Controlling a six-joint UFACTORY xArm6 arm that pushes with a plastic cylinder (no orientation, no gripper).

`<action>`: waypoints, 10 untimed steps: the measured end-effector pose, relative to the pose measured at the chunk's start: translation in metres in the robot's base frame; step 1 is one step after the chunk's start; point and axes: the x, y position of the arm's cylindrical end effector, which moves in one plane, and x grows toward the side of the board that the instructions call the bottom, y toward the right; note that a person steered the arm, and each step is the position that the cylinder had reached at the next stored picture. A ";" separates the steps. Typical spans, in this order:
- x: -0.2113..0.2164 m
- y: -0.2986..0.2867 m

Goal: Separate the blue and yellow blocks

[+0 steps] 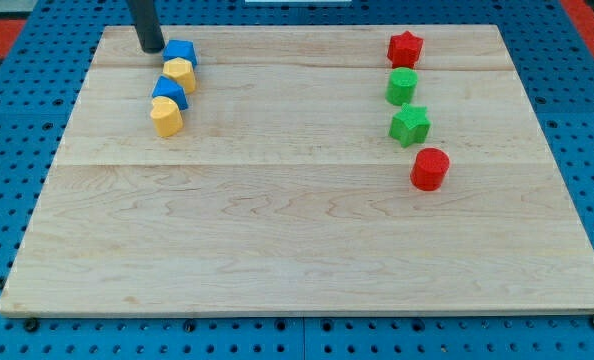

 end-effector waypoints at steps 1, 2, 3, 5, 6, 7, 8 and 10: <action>0.072 0.025; 0.134 0.037; 0.138 0.066; 0.075 0.110; -0.027 0.100; -0.073 0.063; 0.013 0.077; 0.104 0.129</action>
